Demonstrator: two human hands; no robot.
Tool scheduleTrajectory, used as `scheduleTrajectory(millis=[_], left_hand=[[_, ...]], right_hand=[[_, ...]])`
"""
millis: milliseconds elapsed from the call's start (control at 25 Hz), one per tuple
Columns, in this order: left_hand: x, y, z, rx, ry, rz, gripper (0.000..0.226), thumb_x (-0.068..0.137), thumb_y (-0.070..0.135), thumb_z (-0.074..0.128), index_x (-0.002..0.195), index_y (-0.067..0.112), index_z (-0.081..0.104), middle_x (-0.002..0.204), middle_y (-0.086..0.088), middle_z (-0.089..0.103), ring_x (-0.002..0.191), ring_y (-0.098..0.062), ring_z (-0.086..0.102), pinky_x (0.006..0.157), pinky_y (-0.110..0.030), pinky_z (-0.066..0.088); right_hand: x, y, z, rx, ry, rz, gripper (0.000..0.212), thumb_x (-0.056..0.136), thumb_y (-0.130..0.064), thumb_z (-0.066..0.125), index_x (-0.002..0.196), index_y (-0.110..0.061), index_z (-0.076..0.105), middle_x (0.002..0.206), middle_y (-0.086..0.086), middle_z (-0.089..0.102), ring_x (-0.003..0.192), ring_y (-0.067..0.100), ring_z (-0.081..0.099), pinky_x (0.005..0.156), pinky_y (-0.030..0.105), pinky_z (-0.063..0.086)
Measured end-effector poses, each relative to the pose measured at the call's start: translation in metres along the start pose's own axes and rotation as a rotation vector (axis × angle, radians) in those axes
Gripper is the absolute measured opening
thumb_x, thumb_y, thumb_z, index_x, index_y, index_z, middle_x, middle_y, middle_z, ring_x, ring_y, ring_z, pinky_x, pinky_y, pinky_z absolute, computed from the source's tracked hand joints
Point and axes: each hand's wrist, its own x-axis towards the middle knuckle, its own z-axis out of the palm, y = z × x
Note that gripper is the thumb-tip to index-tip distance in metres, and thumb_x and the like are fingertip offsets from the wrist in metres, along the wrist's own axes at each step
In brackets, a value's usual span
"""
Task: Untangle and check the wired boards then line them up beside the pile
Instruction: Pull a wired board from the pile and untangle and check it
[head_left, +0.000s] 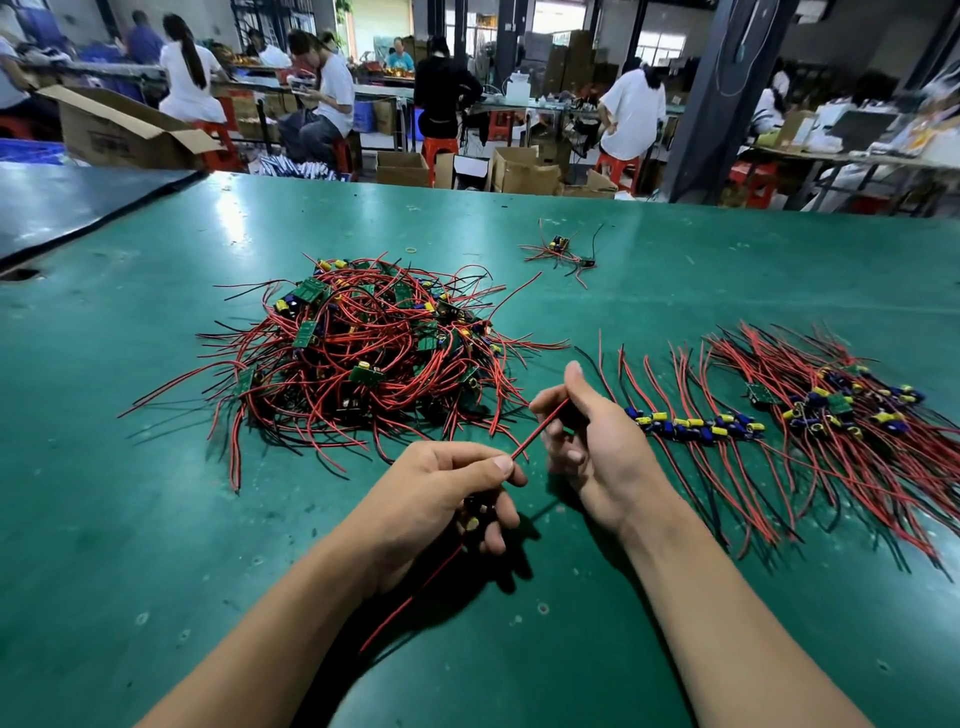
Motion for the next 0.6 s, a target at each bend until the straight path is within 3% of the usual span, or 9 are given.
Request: scheduleTrajectory(millis=[80, 160, 280, 360, 480, 600], left_hand=[[0.0, 0.0, 0.002, -0.018, 0.018, -0.006, 0.018, 0.095, 0.013, 0.056, 0.092, -0.003, 0.065, 0.064, -0.015, 0.064, 0.044, -0.019, 0.057, 0.049, -0.024, 0.046], [0.0, -0.001, 0.004, -0.007, 0.084, -0.004, 0.022, 0.097, 0.015, 0.054, 0.096, -0.005, 0.063, 0.066, -0.015, 0.066, 0.045, -0.019, 0.058, 0.047, -0.024, 0.047], [0.005, 0.0, 0.005, -0.06, 0.208, 0.008, 0.038, 0.1, 0.034, 0.048, 0.106, 0.0, 0.064, 0.083, -0.015, 0.074, 0.06, -0.024, 0.068, 0.056, -0.029, 0.055], [0.01, 0.0, 0.002, -0.167, 0.242, 0.007, 0.05, 0.099, 0.047, 0.04, 0.114, 0.004, 0.062, 0.098, -0.015, 0.075, 0.081, -0.029, 0.073, 0.074, -0.038, 0.059], [0.015, -0.002, -0.002, -0.327, 0.221, 0.015, 0.062, 0.098, 0.056, 0.031, 0.133, 0.009, 0.05, 0.117, -0.012, 0.071, 0.108, -0.029, 0.067, 0.1, -0.046, 0.049], [0.017, -0.001, -0.003, -0.446, 0.17, 0.04, 0.065, 0.097, 0.058, 0.027, 0.142, 0.013, 0.043, 0.132, -0.011, 0.062, 0.113, -0.027, 0.065, 0.099, -0.04, 0.048]], right_hand=[[0.0, 0.0, -0.001, 0.004, -0.036, 0.018, 0.052, 0.092, -0.062, 0.051, 0.082, -0.019, 0.08, 0.059, -0.007, 0.044, 0.039, 0.004, 0.025, 0.037, 0.016, 0.021], [-0.001, 0.002, 0.001, -0.047, -0.033, 0.006, 0.061, 0.077, -0.07, 0.06, 0.101, -0.017, 0.078, 0.061, -0.008, 0.048, 0.04, 0.004, 0.029, 0.038, 0.016, 0.023], [-0.003, 0.004, 0.005, -0.123, 0.001, -0.032, 0.071, 0.068, -0.074, 0.064, 0.104, -0.014, 0.073, 0.063, -0.008, 0.053, 0.042, 0.007, 0.035, 0.042, 0.019, 0.024], [-0.007, 0.005, 0.008, -0.232, 0.015, -0.095, 0.058, 0.075, -0.067, 0.069, 0.097, -0.013, 0.072, 0.065, -0.005, 0.053, 0.044, 0.01, 0.038, 0.044, 0.02, 0.025], [-0.013, 0.009, 0.015, -0.382, 0.001, -0.208, 0.032, 0.083, -0.039, 0.079, 0.105, -0.018, 0.069, 0.071, 0.0, 0.055, 0.046, 0.009, 0.047, 0.044, 0.02, 0.038], [-0.019, 0.017, 0.026, -0.675, -0.052, -0.292, 0.047, 0.077, -0.027, 0.086, 0.118, -0.028, 0.062, 0.083, -0.003, 0.062, 0.056, 0.002, 0.051, 0.058, 0.015, 0.046]])
